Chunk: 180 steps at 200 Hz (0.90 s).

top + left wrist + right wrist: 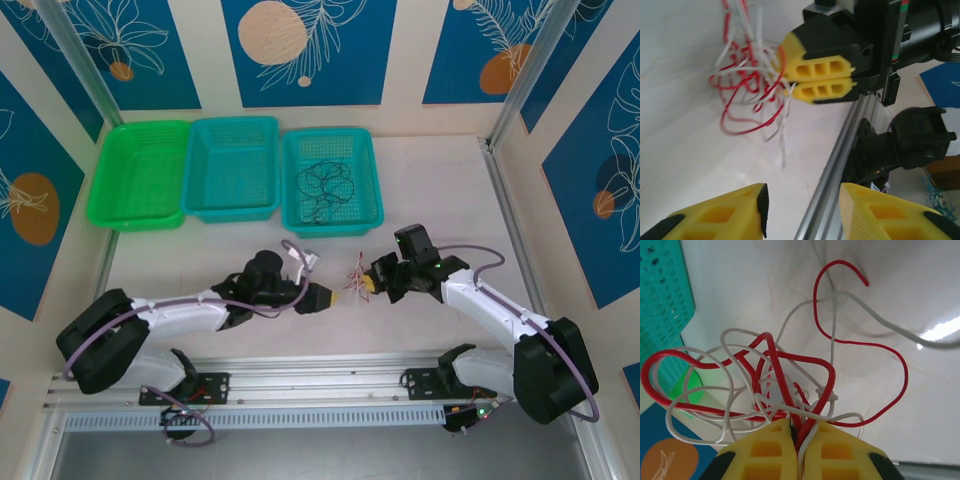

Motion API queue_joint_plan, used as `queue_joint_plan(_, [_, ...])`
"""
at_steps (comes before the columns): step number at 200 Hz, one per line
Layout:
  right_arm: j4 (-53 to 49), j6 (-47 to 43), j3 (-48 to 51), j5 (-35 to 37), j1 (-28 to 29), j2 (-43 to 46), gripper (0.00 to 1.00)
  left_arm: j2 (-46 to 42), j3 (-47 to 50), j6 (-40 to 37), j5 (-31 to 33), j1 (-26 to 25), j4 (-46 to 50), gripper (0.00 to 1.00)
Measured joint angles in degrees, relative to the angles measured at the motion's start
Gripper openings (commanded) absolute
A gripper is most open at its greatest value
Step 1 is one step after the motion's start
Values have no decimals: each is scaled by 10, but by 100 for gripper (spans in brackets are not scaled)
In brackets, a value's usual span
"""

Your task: Untangle the cables

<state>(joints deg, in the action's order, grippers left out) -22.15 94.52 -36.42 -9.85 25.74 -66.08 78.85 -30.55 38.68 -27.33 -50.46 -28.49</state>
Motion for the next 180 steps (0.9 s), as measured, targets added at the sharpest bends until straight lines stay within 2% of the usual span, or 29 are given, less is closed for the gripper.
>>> queue_joint_plan(41, [-25,87,-30,8,20,7,6,71,-33,3,14,-16,-46,52])
queue_joint_plan(54, [-28,102,-34,9,28,7,6,93,-50,2,15,-16,-49,36])
queue_joint_plan(73, [-37,115,-40,14,34,7,7,114,-69,2,20,-16,-52,1])
queue_joint_plan(114, [-59,124,-35,16,16,27,8,103,-70,0,41,-16,-36,0])
queue_joint_plan(137, [-75,113,-4,24,-54,64,10,49,-61,-9,67,-11,-2,0])
queue_joint_plan(180, [-138,4,54,18,-254,130,16,-66,-30,-42,90,36,68,0])
